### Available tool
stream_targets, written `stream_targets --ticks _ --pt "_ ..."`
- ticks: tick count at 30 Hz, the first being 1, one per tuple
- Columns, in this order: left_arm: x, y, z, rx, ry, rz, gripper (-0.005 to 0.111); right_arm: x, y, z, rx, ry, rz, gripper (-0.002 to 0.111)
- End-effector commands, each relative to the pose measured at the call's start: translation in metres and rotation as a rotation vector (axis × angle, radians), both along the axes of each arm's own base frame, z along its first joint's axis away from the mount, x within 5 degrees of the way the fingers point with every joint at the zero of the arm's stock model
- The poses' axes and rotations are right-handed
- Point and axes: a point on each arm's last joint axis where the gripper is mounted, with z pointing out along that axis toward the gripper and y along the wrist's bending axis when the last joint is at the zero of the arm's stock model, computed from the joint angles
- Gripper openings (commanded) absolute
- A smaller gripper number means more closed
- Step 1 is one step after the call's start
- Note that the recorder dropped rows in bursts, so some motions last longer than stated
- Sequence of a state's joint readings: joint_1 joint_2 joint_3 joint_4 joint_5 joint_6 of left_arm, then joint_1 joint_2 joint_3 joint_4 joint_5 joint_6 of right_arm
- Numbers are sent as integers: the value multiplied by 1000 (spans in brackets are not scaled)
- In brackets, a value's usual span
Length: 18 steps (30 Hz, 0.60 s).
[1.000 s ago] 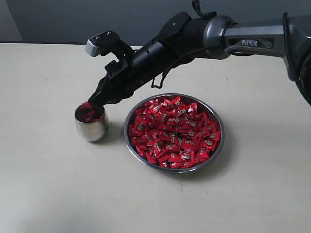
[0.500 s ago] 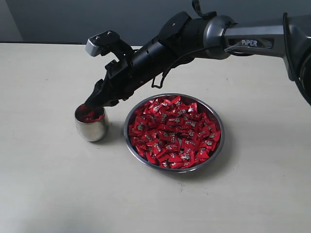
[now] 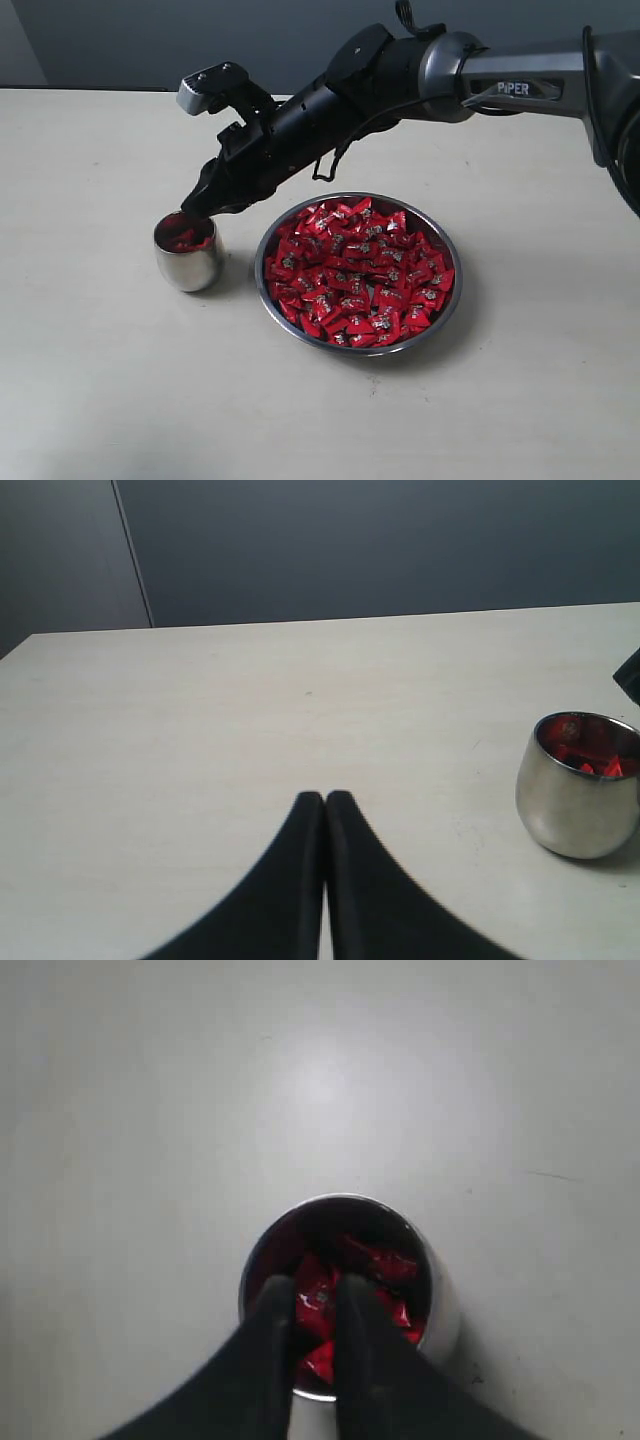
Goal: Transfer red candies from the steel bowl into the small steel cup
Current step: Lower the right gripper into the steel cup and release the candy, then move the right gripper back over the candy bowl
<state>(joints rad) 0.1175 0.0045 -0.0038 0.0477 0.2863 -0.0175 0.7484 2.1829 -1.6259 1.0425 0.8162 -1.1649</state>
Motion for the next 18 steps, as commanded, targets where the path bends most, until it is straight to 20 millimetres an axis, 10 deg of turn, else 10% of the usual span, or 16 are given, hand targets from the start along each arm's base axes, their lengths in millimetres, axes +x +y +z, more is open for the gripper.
stream_targets --ticks 1,9,18 --pt "0 0 -1 -4 -3 1 0 -1 -1 2 -14 5 14 0" --pt "0 0 -1 -4 -3 1 0 14 -24 25 -2 -96 -223 -1" --pt "0 0 -1 -4 -3 1 0 10 -158 10 2 -120 -496 -1"
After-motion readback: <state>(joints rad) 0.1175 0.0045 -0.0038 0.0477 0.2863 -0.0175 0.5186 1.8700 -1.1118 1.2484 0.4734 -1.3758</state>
